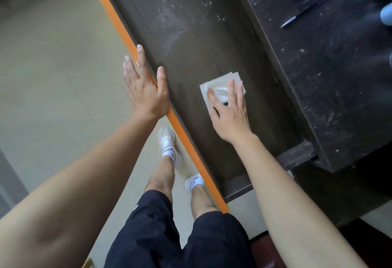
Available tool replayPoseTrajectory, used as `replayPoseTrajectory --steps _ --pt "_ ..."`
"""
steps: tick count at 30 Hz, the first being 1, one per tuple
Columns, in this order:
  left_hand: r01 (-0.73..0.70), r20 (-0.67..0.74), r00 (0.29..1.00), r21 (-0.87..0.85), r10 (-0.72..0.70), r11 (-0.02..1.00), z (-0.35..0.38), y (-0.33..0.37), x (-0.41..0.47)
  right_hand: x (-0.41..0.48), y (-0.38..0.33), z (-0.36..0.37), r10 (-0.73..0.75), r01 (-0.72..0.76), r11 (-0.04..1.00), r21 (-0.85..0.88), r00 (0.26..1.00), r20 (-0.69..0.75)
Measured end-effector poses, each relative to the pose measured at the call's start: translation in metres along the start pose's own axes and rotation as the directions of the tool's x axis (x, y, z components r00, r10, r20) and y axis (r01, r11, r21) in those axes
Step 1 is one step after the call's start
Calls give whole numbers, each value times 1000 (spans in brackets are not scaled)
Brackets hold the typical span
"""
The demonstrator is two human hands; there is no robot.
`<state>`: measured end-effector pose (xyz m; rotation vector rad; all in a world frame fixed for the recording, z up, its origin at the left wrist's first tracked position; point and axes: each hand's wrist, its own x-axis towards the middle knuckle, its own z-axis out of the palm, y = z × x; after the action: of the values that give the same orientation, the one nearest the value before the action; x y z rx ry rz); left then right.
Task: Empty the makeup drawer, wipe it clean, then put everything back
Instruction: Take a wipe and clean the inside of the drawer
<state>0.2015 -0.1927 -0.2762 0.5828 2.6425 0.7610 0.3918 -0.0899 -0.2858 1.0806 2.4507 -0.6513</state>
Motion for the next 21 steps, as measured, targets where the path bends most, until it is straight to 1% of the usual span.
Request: replayPoseTrajectory --steps 3,5,7,9,11,15,18,21 --pt "19 7 1000 100 -19 995 -4 2 -2 50 -26 -26 -28 28 999 44 1000 7" --pt "21 27 999 183 -26 983 -9 1 -3 58 -34 -29 -77 77 997 -2 996 44" --pt "20 47 998 249 -33 968 -14 1 -3 44 -31 -22 -141 143 989 -32 988 61" --pt "12 59 998 302 -31 953 -19 1 -3 15 -19 -4 -194 196 980 -44 980 45" --pt "-8 60 998 328 -12 945 -21 3 -4 -23 -2 16 -219 221 973 -62 975 40" --pt "-65 61 997 337 47 939 -21 4 -3 -70 18 37 -202 206 976 -71 978 56" --pt "-105 90 993 334 79 937 -24 0 4 -69 12 35 -176 182 981 -62 980 94" --pt "-182 112 982 345 152 921 -32 -2 28 -52 -5 29 -162 168 982 -85 984 72"
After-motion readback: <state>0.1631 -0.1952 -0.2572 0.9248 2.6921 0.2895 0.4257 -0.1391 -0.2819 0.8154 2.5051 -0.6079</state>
